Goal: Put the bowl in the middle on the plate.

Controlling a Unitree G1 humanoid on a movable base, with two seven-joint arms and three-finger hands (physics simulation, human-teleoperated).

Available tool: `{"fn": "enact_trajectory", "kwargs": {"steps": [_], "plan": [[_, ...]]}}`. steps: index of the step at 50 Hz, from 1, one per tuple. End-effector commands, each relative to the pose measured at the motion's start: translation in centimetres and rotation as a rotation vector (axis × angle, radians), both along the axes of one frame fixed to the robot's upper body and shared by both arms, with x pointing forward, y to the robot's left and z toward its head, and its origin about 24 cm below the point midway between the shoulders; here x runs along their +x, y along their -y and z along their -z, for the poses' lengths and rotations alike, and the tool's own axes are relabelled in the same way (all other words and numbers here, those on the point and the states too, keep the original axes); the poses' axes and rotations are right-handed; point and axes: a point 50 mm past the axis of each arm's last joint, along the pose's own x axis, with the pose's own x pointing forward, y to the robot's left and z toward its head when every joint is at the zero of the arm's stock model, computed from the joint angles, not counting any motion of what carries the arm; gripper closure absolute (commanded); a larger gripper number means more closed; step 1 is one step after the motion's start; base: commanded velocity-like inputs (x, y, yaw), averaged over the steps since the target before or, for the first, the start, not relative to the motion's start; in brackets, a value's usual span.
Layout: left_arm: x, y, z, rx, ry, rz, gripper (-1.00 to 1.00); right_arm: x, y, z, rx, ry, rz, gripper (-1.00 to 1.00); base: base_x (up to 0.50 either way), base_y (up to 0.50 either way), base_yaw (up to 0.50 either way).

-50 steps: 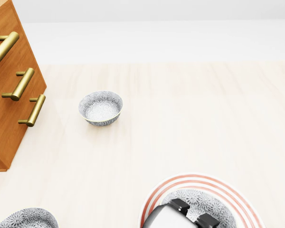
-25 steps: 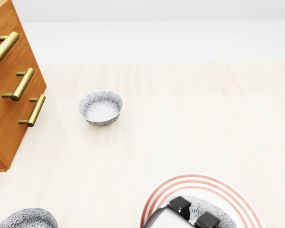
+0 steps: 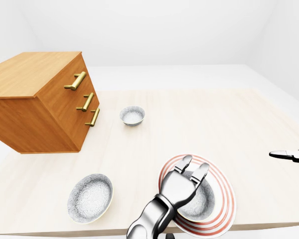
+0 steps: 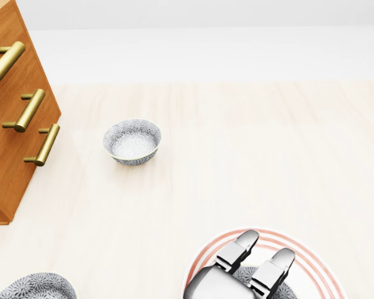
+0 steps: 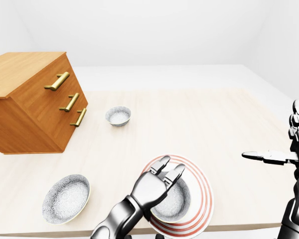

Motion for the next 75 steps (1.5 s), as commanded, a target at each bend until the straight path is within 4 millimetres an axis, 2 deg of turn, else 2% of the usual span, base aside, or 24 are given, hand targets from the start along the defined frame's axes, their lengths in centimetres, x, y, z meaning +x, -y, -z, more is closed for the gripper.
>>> {"fn": "enact_trajectory", "kwargs": {"steps": [1, 9, 16, 21, 25, 34, 40, 43, 44, 46, 47, 48, 50, 55, 56, 58, 61, 67, 71, 75], "plan": [[0.5, -0.2, -0.6, -0.009, 0.004, -0.01, -1.0, 0.0, -0.1, -0.2, -0.007, 0.003, -0.002, -1.0, 0.0, 0.0, 0.0], [0.5, -0.1, -1.0, -0.02, 0.012, -0.007, -1.0, 0.1, 0.1, 0.3, 0.006, -0.009, 0.007, -1.0, 0.0, 0.0, 0.0], [0.6, -0.4, -1.3, -0.02, 0.006, -0.01, -1.0, 0.0, -0.1, -0.1, -0.009, 0.0, 0.0, -1.0, 0.0, 0.0, 0.0], [0.6, -1.2, -2.1, -0.034, -0.01, -0.018, -1.0, 0.1, 0.1, 0.3, 0.003, -0.011, 0.01, -1.0, 0.0, 0.0, 0.0], [0.8, -2.1, -2.0, -0.037, -0.034, -0.04, -1.0, 0.1, 0.1, 0.3, 0.003, -0.011, 0.007, -1.0, 0.0, 0.0, 0.0], [-0.8, -3.2, -2.0, -0.061, -0.13, -0.012, -1.0, 0.1, 0.1, 0.3, 0.003, -0.012, 0.009, -1.0, 0.0, 0.0, 0.0], [-1.7, -3.9, -2.8, -0.088, -0.223, 0.047, -1.0, 0.1, 0.1, 0.1, -0.004, -0.009, 0.006, -1.0, 0.0, 0.0, 0.0], [-1.9, -4.0, -4.3, -0.151, -0.227, 0.08, -1.0, 0.2, 0.2, 0.3, 0.003, -0.016, 0.011, -1.0, 0.0, 0.0, 0.0], [-1.0, -5.1, -3.0, -0.159, -0.255, 0.03, -1.0, 0.2, 0.2, 0.5, 0.007, -0.019, 0.013, -1.0, 0.0, 0.0, 0.0], [-0.4, -5.9, -2.5, -0.155, -0.272, -0.006, -1.0, 0.2, 0.2, 0.4, 0.005, -0.018, 0.013, -1.0, 0.0, 0.0, 0.0], [-0.8, -5.9, -3.2, -0.156, -0.259, 0.003, -1.0, 0.2, 0.2, 0.4, 0.004, -0.017, 0.013, -1.0, 0.0, 0.0, 0.0], [-1.3, -6.0, -4.7, -0.196, -0.251, 0.029, -1.0, 0.2, 0.2, 0.4, 0.005, -0.019, 0.013, -1.0, 0.0, 0.0, 0.0], [-1.1, -6.6, -5.8, -0.215, -0.219, 0.027, -1.0, 0.2, 0.2, 0.4, 0.004, -0.018, 0.012, -1.0, 0.0, 0.0, 0.0], [-0.5, -7.6, -6.8, -0.296, -0.205, 0.007, -1.0, 0.2, 0.1, 0.4, 0.001, -0.02, 0.01, -1.0, 0.0, 0.0, 0.0], [-0.6, -7.7, -7.7, -0.32, -0.189, 0.009, -1.0, 0.2, 0.1, 0.5, 0.002, -0.025, 0.009, -1.0, 0.0, 0.0, 0.0], [-0.2, -8.2, -7.5, -0.342, -0.174, -0.016, -1.0, 0.2, 0.2, 0.7, 0.008, -0.031, 0.012, -1.0, 0.0, 0.0, 0.0], [0.2, -9.2, -9.2, -0.407, -0.163, -0.069, -1.0, 0.2, 0.2, 0.6, 0.005, -0.031, 0.01, -1.0, 0.0, 0.0, 0.0], [1.2, -11.2, -9.4, -0.508, -0.18, -0.151, -1.0, 0.1, 0.1, 0.4, -0.005, -0.026, 0.005, -1.0, 0.0, 0.0, 0.0], [1.8, -11.9, -9.1, -0.526, -0.182, -0.182, -1.0, 0.2, 0.2, 0.7, 0.004, -0.034, 0.011, -1.0, 0.0, 0.0, 0.0], [2.2, -12.5, -9.6, -0.612, -0.203, -0.198, -1.0, 0.2, 0.2, 0.6, 0.002, -0.031, 0.01, -1.0, 0.0, 0.0, 0.0]]}}
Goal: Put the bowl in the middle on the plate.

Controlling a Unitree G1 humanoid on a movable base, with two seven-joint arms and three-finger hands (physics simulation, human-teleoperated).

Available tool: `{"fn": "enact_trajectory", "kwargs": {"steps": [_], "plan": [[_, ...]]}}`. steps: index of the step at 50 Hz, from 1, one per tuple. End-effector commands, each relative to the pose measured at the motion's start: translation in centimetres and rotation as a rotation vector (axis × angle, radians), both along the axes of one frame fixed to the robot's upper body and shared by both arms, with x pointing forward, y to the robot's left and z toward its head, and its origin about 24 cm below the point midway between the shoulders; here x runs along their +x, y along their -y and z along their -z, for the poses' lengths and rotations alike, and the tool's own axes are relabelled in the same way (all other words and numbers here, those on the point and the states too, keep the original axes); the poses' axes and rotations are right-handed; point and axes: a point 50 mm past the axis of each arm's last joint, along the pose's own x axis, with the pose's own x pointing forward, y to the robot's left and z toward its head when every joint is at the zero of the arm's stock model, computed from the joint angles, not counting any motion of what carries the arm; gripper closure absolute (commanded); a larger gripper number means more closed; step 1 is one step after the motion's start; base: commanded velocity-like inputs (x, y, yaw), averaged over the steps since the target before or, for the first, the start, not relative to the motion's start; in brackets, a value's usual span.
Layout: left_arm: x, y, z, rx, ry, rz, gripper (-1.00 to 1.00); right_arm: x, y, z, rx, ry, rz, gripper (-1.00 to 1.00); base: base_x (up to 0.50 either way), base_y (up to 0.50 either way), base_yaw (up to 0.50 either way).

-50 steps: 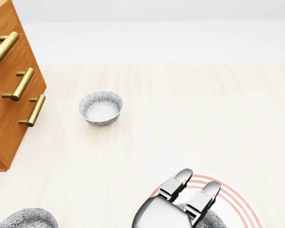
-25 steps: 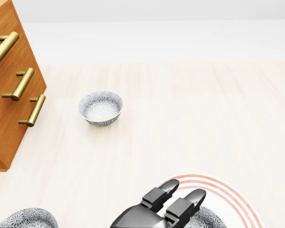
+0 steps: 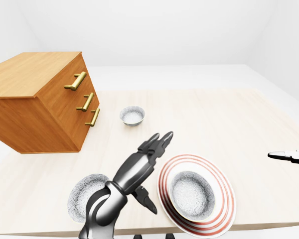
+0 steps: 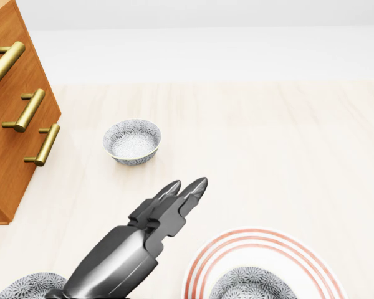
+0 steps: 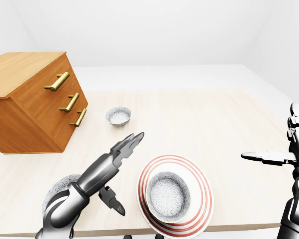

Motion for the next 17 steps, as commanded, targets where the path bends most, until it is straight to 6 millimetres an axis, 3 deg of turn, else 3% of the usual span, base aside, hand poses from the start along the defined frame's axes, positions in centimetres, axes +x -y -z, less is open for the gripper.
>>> {"fn": "enact_trajectory", "kwargs": {"steps": [1, 3, 6, 12, 17], "plan": [[1.2, -2.4, -1.3, -0.17, -0.018, -0.085, -1.0, 0.0, 0.0, 0.1, 0.001, -0.004, 0.001, -1.0, 0.0, 0.0, 0.0], [0.5, -2.2, -2.8, -0.294, 0.017, -0.024, -1.0, 0.0, 0.0, 0.1, 0.001, -0.004, 0.001, -1.0, 0.0, 0.0, 0.0], [0.3, -2.3, -3.9, -0.316, 0.07, -0.003, -1.0, 0.0, 0.0, 0.1, 0.001, -0.004, 0.001, -1.0, 0.0, 0.0, 0.0], [1.0, -3.2, -5.2, -0.533, 0.113, -0.007, -1.0, 0.0, 0.0, -0.1, -0.004, 0.002, -0.003, -1.0, 0.0, 0.0, 0.0], [1.8, -4.6, -5.1, -0.728, 0.086, -0.038, -1.0, 0.0, 0.1, 0.0, 0.003, -0.002, 0.001, -1.0, 0.0, 0.0, 0.0]]}}
